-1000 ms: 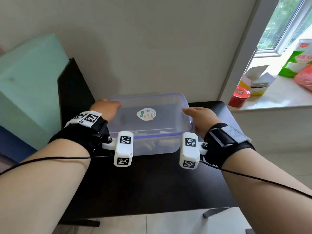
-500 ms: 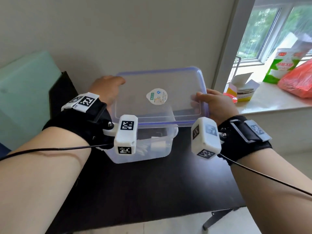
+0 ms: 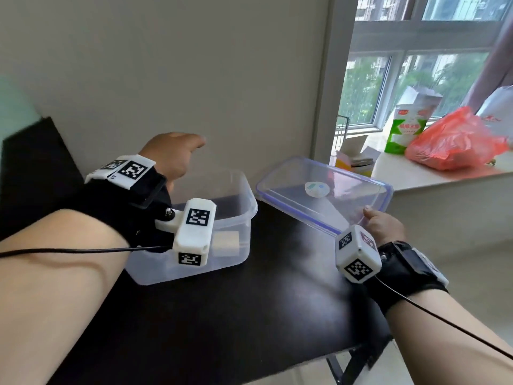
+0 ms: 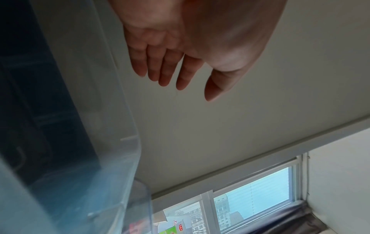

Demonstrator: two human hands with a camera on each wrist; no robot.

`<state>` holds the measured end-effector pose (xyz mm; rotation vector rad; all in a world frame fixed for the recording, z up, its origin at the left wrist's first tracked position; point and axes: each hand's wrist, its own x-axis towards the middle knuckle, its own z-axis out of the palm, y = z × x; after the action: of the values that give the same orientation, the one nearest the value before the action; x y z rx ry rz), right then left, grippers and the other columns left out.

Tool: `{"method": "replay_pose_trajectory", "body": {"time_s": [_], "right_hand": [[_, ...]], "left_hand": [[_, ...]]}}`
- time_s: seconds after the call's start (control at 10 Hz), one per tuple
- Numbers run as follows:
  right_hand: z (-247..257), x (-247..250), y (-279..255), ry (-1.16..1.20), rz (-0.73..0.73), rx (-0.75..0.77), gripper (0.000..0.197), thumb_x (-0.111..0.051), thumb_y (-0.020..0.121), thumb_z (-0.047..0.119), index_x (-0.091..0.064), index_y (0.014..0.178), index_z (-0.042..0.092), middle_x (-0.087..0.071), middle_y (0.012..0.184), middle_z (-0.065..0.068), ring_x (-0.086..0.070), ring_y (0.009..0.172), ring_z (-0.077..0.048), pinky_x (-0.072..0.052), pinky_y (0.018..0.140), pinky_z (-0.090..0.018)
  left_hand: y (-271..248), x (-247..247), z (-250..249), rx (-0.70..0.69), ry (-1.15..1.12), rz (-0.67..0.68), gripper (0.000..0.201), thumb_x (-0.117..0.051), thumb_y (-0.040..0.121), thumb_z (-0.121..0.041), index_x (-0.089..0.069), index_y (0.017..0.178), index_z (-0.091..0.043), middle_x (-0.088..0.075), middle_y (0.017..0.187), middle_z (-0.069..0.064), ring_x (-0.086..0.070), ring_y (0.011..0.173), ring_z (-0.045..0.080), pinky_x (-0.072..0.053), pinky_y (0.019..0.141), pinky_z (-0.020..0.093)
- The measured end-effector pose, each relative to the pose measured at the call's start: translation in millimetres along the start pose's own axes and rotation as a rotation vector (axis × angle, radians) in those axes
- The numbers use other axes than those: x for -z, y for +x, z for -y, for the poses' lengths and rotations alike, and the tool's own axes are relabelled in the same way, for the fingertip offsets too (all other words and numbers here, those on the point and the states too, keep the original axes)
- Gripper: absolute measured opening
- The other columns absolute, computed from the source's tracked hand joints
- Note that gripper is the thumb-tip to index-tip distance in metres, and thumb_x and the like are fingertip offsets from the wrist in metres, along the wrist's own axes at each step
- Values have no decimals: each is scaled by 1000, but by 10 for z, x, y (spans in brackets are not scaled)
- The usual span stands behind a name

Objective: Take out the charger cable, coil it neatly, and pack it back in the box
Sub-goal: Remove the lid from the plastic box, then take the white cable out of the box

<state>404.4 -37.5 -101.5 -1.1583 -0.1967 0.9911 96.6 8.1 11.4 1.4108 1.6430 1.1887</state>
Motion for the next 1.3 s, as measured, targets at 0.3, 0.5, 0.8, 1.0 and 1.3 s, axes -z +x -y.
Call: {"method": "replay_pose_trajectory", "body": {"time_s": [0.3,0.5,0.8,1.0,1.3], "right_hand": [[-396,204,-412,-336,98,-81,40,-46,95,12,-47,130,-7,-51,137,-23,-56,118,-33,-38,45,-19],[-439,145,-421,-656,83,-3,46,-51,86,19,-51,127,-2,-53,134,-22,-53,122,-34,-46,96,-40],[-313,100,-646,-805,45,201,42,-52,85,22,-59,121,0,-62,113,-16,-60,103,-28,-46,87,-33],[-219,-208,-939,-741,261,355,14,-61,76,14,-68,82,4,-52,65,-6,-47,68,-25,-38,67,-34],[-210,-1074,-1515,-947,736,488,12,-67,80,21,-66,92,17,-64,78,3,-55,72,-12,-44,65,-24]], "left_hand": [[-574,278,324,-48,-50,11,6,-55,89,-20,-55,83,-21,-48,101,7,-43,93,19,-38,81,34],[-780,500,336,-46,-80,-14,10,-56,88,-27,-55,90,-18,-52,104,6,-48,95,20,-41,88,36],[-932,606,318,-29,-89,-28,24,-61,68,-42,-57,77,-20,-57,98,7,-50,89,24,-40,82,36],[-906,652,314,-81,-104,-45,21,-58,86,-29,-64,95,-11,-57,102,6,-51,94,22,-40,85,36],[-902,874,450,-104,42,-101,28,-56,86,-31,-64,107,-13,-61,106,8,-54,101,24,-41,98,34]]}}
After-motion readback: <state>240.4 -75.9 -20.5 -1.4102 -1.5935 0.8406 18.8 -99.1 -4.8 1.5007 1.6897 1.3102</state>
